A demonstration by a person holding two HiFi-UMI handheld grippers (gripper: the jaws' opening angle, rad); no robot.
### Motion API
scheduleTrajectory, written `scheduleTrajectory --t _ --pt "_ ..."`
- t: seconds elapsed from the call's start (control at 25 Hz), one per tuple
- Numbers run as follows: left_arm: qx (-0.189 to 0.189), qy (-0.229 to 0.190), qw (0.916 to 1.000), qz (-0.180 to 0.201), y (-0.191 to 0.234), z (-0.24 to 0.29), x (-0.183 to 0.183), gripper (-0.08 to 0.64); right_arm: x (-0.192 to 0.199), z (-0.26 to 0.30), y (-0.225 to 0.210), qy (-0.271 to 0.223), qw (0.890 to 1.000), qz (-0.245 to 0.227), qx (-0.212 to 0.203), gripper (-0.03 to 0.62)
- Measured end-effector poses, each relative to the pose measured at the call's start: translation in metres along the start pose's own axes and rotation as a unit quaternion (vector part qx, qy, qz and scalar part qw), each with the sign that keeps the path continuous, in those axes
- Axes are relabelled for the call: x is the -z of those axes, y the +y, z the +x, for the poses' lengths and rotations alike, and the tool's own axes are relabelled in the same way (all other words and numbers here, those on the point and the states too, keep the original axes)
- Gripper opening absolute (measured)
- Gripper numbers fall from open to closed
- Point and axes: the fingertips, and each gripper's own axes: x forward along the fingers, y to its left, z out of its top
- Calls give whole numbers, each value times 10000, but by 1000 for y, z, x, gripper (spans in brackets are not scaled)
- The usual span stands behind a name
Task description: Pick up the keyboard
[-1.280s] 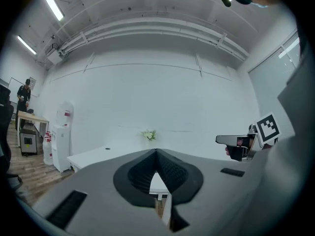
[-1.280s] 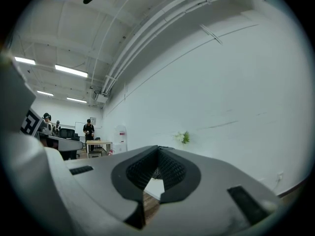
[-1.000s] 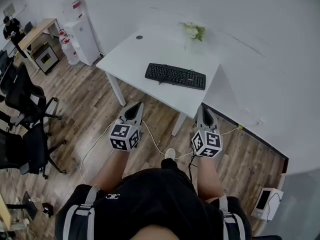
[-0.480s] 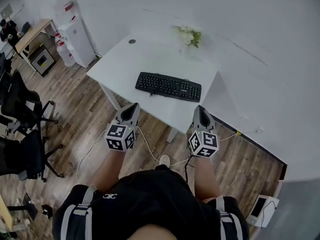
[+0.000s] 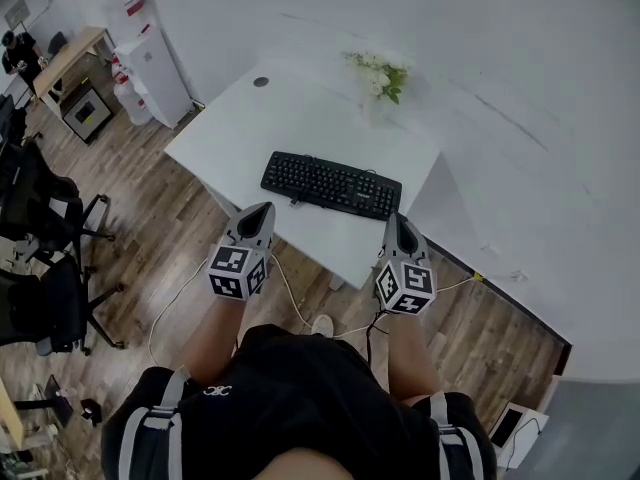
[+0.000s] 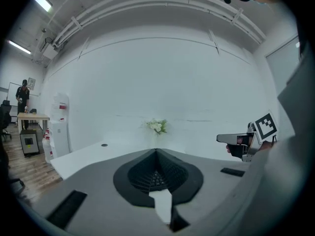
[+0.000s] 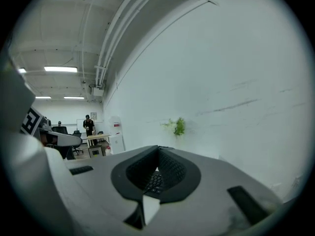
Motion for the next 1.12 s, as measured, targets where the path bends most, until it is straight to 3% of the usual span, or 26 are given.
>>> scheduleTrajectory --t 0.48,0.72,1.12 --pt "90 360 9986 -369 48 41 23 0 24 48 -5 331 9994 68 96 5" --pt "365 585 9965 -470 80 79 32 0 35 77 -13 468 9975 108 518 6" --pt "425 1032 9929 -423 123 118 60 0 60 100 -40 846 9895 26 1173 5"
